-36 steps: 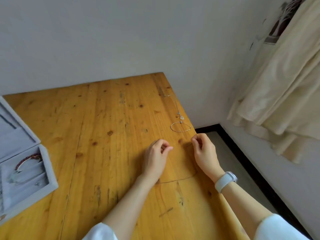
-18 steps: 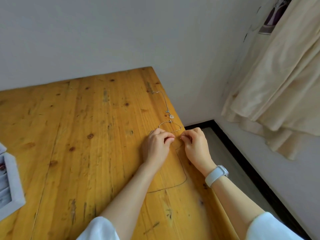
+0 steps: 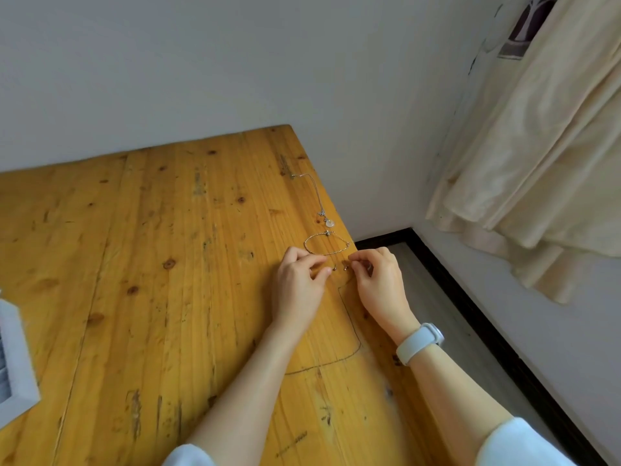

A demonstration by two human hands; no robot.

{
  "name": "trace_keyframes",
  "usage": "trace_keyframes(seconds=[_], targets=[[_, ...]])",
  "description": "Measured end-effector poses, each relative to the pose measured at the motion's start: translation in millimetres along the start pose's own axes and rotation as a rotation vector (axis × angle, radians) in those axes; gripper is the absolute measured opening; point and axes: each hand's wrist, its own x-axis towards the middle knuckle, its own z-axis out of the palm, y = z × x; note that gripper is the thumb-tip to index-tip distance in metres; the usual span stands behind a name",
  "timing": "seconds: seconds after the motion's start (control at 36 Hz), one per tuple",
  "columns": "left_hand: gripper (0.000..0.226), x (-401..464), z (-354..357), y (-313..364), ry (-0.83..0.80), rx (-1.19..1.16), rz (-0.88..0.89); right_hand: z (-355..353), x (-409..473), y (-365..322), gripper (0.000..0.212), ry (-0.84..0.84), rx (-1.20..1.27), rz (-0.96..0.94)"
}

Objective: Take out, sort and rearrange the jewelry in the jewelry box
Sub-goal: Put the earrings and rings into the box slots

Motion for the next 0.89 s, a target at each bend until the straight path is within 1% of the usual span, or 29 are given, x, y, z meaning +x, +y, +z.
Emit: trace_keyframes(seconds=[0.11, 0.22, 0.36, 0.44, 0.53, 0.64, 0.69, 0.75, 0.81, 0.89], targets=[[0.010, 1, 3, 2, -0.019, 0.020, 0.010, 2, 0, 2, 0.016, -0.013, -0.048, 0.000], [0.009, 2, 4, 1, -0.024, 0.025, 0.015, 4, 0, 3, 0.015, 0.000, -0.105, -0.033], [0.020, 1, 2, 3, -0.049, 0.021, 0.005, 4, -3, -2, 0.016, 0.050, -0.144, -0.053], [0.028, -3, -5, 3, -0.114, 0.012, 0.080, 2, -7, -7, 0.016, 0.072, -0.146, -0.059], [0.031, -8, -22, -4, -0.201, 0.074, 0.181, -1, -14, -14, 0.019, 0.026, -0.191, -0.057], [0.032, -9, -66, -16, -0.200, 0.195, 0.162, -1, -18, -42, 0.023, -0.008, -0.212, -0.084], [0.033, -10, -95, -23, -0.180, 0.261, 0.150, 4, -17, -67, 0.023, -0.080, -0.175, -0.125], [0.034, -12, -130, -30, -0.148, 0.350, 0.126, 14, -18, -96, 0.024, -0.219, -0.153, -0.185], [0.034, -18, -167, -39, -0.099, 0.428, 0.093, 27, -22, -126, 0.025, -0.347, -0.155, -0.241], [0.033, -29, -227, -56, -0.011, 0.512, 0.039, 51, -33, -174, 0.026, -0.474, -0.148, -0.313]])
